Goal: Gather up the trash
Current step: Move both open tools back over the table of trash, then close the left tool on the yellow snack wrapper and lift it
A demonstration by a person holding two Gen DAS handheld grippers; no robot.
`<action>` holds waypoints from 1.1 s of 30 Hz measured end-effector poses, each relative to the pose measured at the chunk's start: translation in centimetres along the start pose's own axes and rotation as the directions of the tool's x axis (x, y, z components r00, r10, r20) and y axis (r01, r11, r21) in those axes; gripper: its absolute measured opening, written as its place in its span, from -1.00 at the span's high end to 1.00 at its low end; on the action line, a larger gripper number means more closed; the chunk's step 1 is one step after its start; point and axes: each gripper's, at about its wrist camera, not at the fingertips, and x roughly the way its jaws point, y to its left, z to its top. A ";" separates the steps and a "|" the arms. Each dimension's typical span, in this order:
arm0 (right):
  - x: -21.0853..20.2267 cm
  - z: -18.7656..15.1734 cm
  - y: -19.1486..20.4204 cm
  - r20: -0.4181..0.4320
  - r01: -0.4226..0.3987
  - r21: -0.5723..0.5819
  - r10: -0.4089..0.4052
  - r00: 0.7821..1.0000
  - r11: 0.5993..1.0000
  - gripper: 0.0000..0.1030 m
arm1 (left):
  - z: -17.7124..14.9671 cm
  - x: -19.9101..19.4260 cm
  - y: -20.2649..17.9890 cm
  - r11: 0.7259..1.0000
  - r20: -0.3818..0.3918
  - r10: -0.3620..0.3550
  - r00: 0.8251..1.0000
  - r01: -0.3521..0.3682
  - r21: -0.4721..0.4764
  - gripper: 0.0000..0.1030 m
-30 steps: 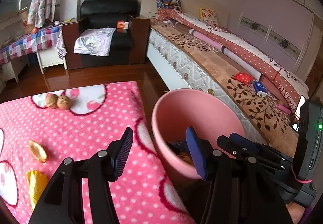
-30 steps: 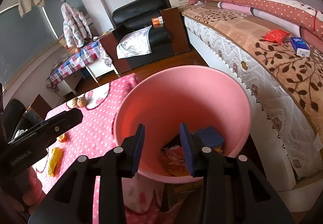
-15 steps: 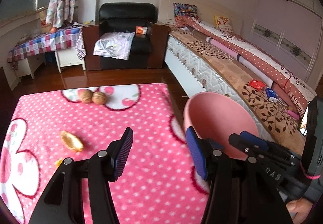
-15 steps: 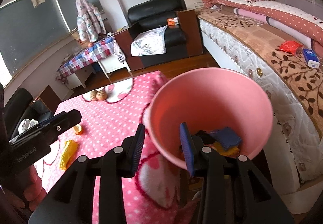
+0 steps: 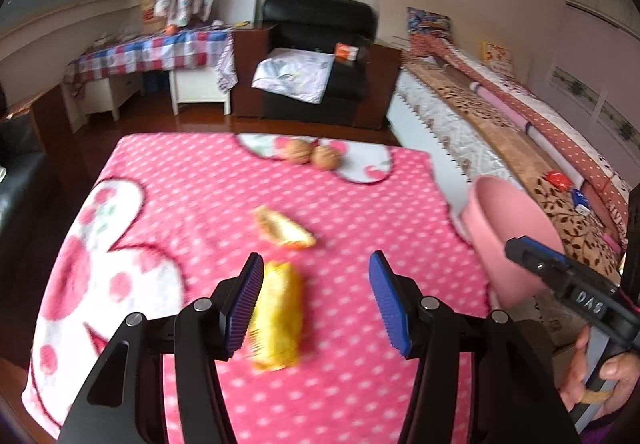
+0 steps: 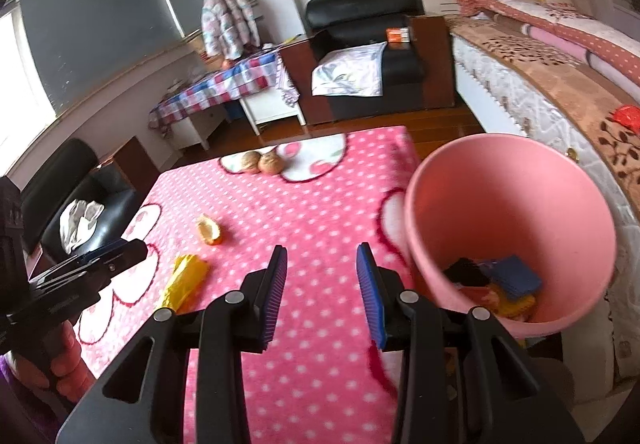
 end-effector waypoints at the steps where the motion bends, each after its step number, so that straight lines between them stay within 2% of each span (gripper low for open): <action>1: 0.1 -0.1 0.4 -0.003 -0.004 -0.004 0.004 1.000 1.000 0.29 | -0.3 0.0 0.7 1.000 -0.004 0.005 1.000 -0.005 -0.009 -0.05; 7: 1.5 -0.7 1.7 -0.043 -0.031 -0.026 0.030 0.999 0.999 0.29 | -2.3 0.8 3.9 0.998 -0.054 -0.007 0.999 0.004 -0.067 -0.05; 13: 2.7 -1.0 2.7 -0.075 -0.047 -0.051 0.043 0.996 0.998 0.29 | -3.1 3.5 3.7 0.997 -0.116 -0.032 0.993 0.023 -0.076 -0.05; 19: 3.8 -0.8 4.1 -0.099 -0.088 -0.089 0.079 0.992 0.992 0.29 | -3.4 5.6 3.3 0.998 -0.162 -0.022 0.987 0.012 -0.066 -0.05; 20: 4.1 -0.7 4.4 -0.103 -0.096 -0.094 0.086 0.991 0.991 0.29 | -3.5 5.9 3.4 0.997 -0.171 -0.027 0.985 0.015 -0.072 -0.02; 22: 4.8 -0.5 5.3 -0.120 -0.121 -0.112 0.108 0.987 0.986 0.29 | -3.6 6.3 3.6 0.996 -0.185 -0.033 0.982 0.017 -0.084 0.33; 24: 5.4 -0.3 6.2 -0.134 -0.145 -0.129 0.128 0.983 0.981 0.29 | -3.9 6.5 4.2 0.994 -0.190 -0.038 0.981 0.018 -0.107 0.54; 28: 7.1 0.0 8.3 -0.166 -0.187 -0.162 0.160 0.973 0.969 0.29 | -3.8 5.7 5.3 0.988 -0.170 -0.068 0.983 0.042 -0.151 0.72; 33: 9.2 0.4 10.5 -0.197 -0.222 -0.187 0.184 0.963 0.957 0.29 | -3.3 4.8 6.4 0.987 -0.134 -0.035 0.990 0.013 -0.163 0.73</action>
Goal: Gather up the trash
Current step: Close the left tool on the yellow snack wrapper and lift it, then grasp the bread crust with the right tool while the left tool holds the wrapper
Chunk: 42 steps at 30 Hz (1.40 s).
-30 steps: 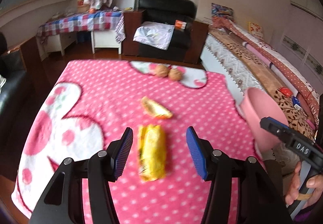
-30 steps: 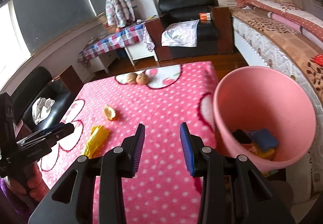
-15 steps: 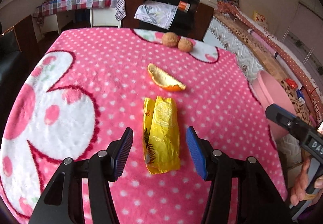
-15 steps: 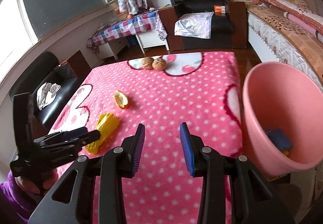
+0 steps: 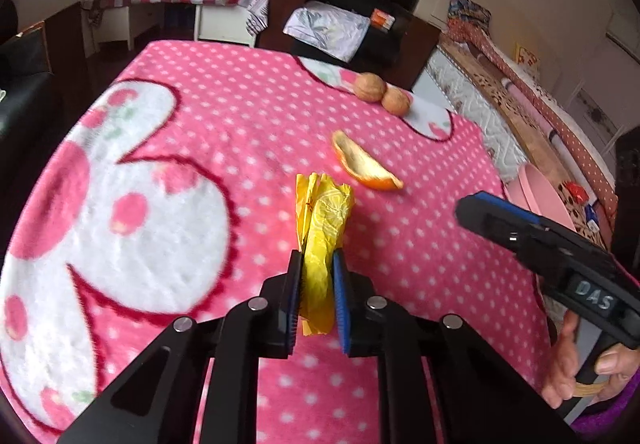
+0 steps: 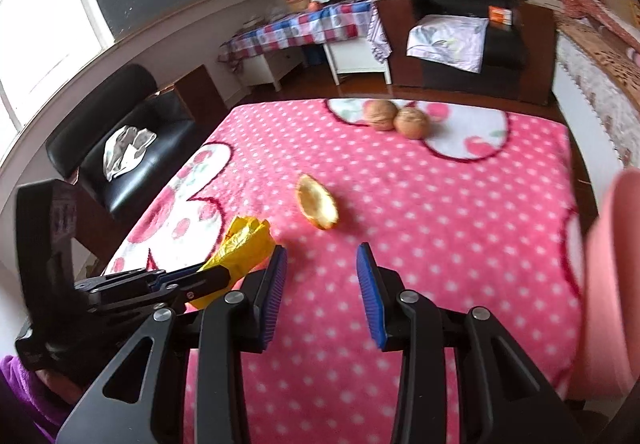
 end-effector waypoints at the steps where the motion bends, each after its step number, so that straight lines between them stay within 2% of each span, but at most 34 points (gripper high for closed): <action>1: 0.7 0.3 0.4 -0.006 0.001 -0.015 -0.001 1.000 1.000 0.29 | 0.1 -0.1 0.2 1.000 0.005 0.006 1.000 -0.006 -0.002 0.73; 9: 4.7 1.9 1.1 -0.048 0.041 -0.063 -0.044 0.998 0.997 0.28 | 0.6 -0.4 1.4 0.999 0.025 0.030 0.999 -0.030 -0.023 0.74; 22: 8.6 2.7 1.4 -0.098 0.038 -0.075 -0.045 0.994 0.996 0.28 | 1.3 -0.5 1.8 0.996 0.040 0.079 0.996 -0.077 -0.032 0.74; 23: 8.6 2.7 1.5 -0.096 0.033 -0.078 -0.041 0.995 0.996 0.29 | 1.3 -0.6 1.8 0.996 0.041 0.080 0.996 -0.079 -0.032 0.74; 25: 8.4 2.6 1.6 -0.089 0.031 -0.094 -0.039 0.995 0.995 0.57 | 1.3 -0.6 1.7 0.996 0.042 0.082 0.996 -0.080 -0.033 0.74; 27: 8.0 2.5 1.8 -0.085 0.028 -0.109 -0.038 0.996 0.994 0.61 | 1.3 -0.7 1.6 0.996 0.045 0.083 0.996 -0.082 -0.033 0.74; 42: 1.8 1.1 1.0 -0.002 0.014 -0.077 -0.015 1.000 0.997 0.67 | 1.6 -2.2 -1.0 0.996 0.085 0.094 0.992 -0.094 0.002 0.74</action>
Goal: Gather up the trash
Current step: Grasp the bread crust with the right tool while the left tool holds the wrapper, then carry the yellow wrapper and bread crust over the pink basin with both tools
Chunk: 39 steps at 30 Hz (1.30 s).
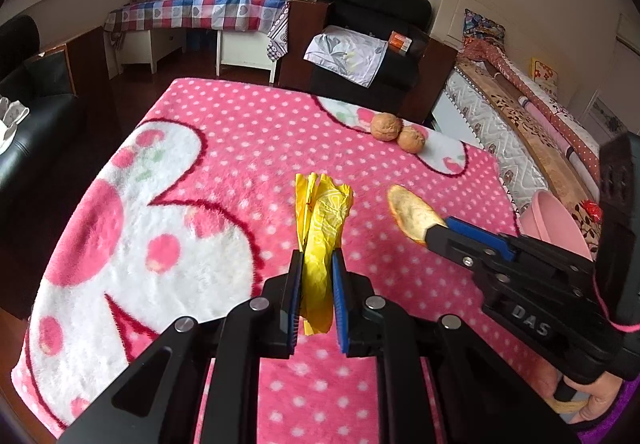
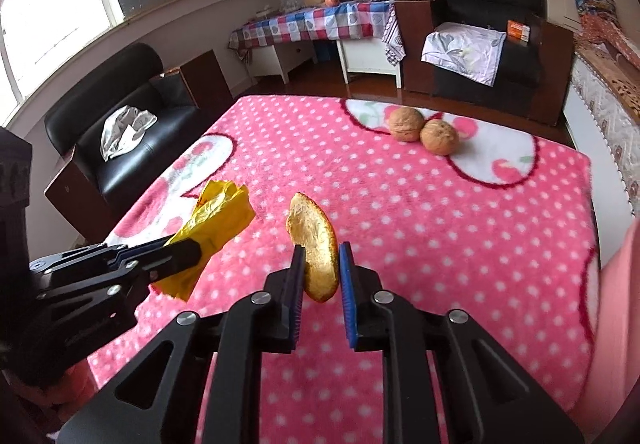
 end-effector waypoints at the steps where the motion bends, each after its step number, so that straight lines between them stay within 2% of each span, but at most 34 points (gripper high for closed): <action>1: -0.5 -0.2 -0.2 0.005 0.002 0.007 -0.002 1.000 1.000 0.67 | 0.0 -0.1 -0.3 1.000 0.001 0.002 1.000 -0.002 0.002 0.74; 11: -4.6 -2.0 -3.2 0.048 0.035 0.086 -0.039 0.998 0.996 0.67 | 0.4 -1.1 -3.6 0.998 0.031 -0.006 1.000 0.005 0.059 0.74; 21: -9.3 -3.8 -6.9 0.111 0.087 0.174 -0.107 0.988 0.981 0.67 | 0.9 -2.1 -9.2 0.987 0.076 -0.042 0.996 0.029 0.159 0.74; 28: -12.6 -5.3 -9.8 0.151 0.132 0.240 -0.171 0.974 0.962 0.67 | 1.1 -2.2 -13.1 0.973 0.092 -0.060 0.994 0.037 0.230 0.74; 39: -15.8 -7.5 -14.3 0.170 0.184 0.326 -0.249 0.953 0.927 0.67 | 0.8 -1.9 -19.4 0.941 0.097 -0.100 0.990 0.062 0.334 0.74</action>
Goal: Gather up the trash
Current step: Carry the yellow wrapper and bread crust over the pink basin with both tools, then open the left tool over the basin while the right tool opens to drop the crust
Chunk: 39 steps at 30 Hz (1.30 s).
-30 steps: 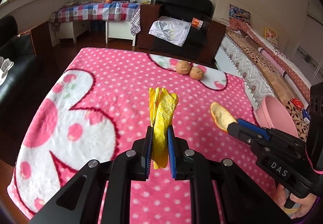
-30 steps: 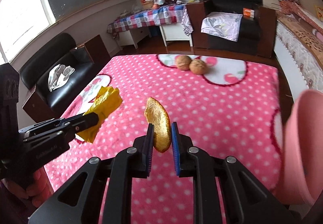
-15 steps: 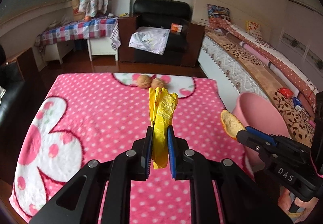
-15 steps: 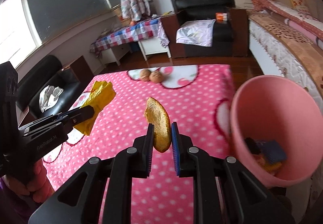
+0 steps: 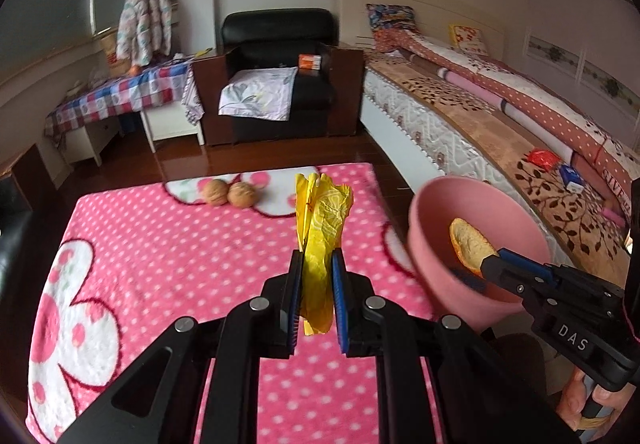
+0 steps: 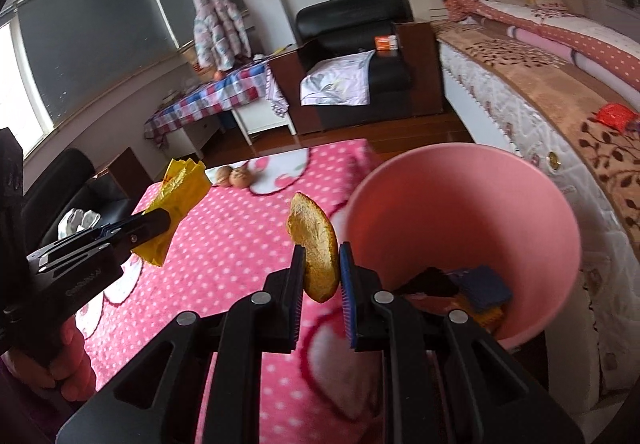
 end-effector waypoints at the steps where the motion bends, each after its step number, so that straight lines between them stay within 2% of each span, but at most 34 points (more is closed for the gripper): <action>1: -0.2 0.0 -0.5 0.002 0.007 0.006 -0.007 1.000 1.000 0.67 | 0.1 0.0 -0.4 1.000 0.000 -0.004 1.000 0.004 0.007 0.74; 7: -1.1 -0.1 -2.7 0.017 0.047 0.036 -0.048 0.999 0.998 0.67 | 0.8 0.9 -3.2 0.998 0.000 -0.029 1.000 0.029 0.058 0.74; 12: -1.5 0.0 -4.8 0.022 0.092 0.057 -0.094 0.995 0.994 0.67 | 1.3 2.0 -4.5 0.994 -0.008 -0.100 0.995 0.100 0.050 0.74; 23: -1.0 0.2 -8.0 0.006 0.162 0.093 -0.163 0.987 0.982 0.67 | 2.4 5.6 -7.0 0.965 -0.058 -0.262 0.963 0.263 0.003 0.74; 32: -0.1 0.0 -9.4 -0.024 0.191 0.108 -0.189 0.982 0.976 0.66 | 2.6 8.4 -9.2 0.946 -0.104 -0.323 0.941 0.324 -0.008 0.74; 39: 0.9 0.0 -10.1 -0.047 0.205 0.096 -0.202 0.978 0.974 0.66 | 2.4 10.0 -9.8 0.943 -0.137 -0.332 0.933 0.331 -0.026 0.74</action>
